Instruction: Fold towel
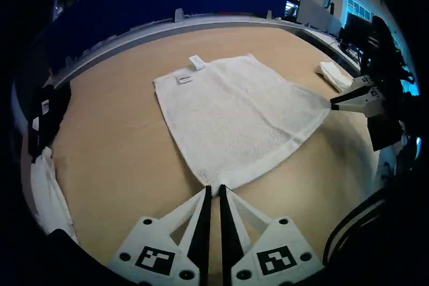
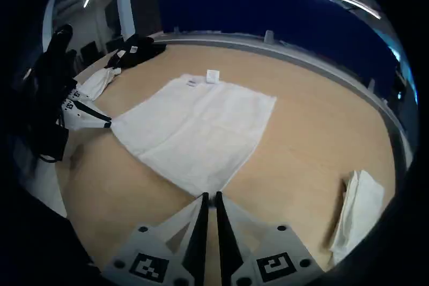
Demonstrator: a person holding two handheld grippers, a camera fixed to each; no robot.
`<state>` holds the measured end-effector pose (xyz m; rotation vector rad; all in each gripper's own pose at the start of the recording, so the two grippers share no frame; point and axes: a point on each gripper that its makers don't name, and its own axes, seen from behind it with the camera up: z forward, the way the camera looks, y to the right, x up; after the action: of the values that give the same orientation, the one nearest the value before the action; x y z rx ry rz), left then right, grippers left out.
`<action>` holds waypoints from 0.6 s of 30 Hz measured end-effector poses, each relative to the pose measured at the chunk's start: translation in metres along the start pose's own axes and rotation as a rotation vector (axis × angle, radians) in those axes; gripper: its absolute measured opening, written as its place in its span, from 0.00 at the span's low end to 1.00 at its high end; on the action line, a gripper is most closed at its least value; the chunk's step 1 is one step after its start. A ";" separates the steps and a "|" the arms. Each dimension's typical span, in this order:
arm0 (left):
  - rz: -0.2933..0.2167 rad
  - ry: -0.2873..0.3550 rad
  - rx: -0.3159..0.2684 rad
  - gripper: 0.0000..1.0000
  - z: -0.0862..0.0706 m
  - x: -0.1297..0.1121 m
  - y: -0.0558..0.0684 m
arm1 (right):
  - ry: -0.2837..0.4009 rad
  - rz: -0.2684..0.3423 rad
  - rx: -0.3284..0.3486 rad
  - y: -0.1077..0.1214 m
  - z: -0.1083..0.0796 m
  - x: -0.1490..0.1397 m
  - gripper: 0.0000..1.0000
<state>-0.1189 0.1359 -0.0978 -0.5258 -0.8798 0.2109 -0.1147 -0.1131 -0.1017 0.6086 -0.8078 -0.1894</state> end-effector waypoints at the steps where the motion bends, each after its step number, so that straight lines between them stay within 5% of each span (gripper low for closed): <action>1: -0.004 0.000 0.000 0.11 -0.003 0.002 0.001 | 0.005 0.000 -0.001 0.000 -0.003 0.003 0.10; 18: -0.067 0.031 -0.012 0.11 -0.062 0.031 0.015 | 0.059 -0.005 0.007 -0.014 -0.065 0.035 0.10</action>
<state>-0.0505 0.1386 -0.1165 -0.5090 -0.8680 0.1365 -0.0426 -0.1094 -0.1221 0.6205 -0.7503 -0.1728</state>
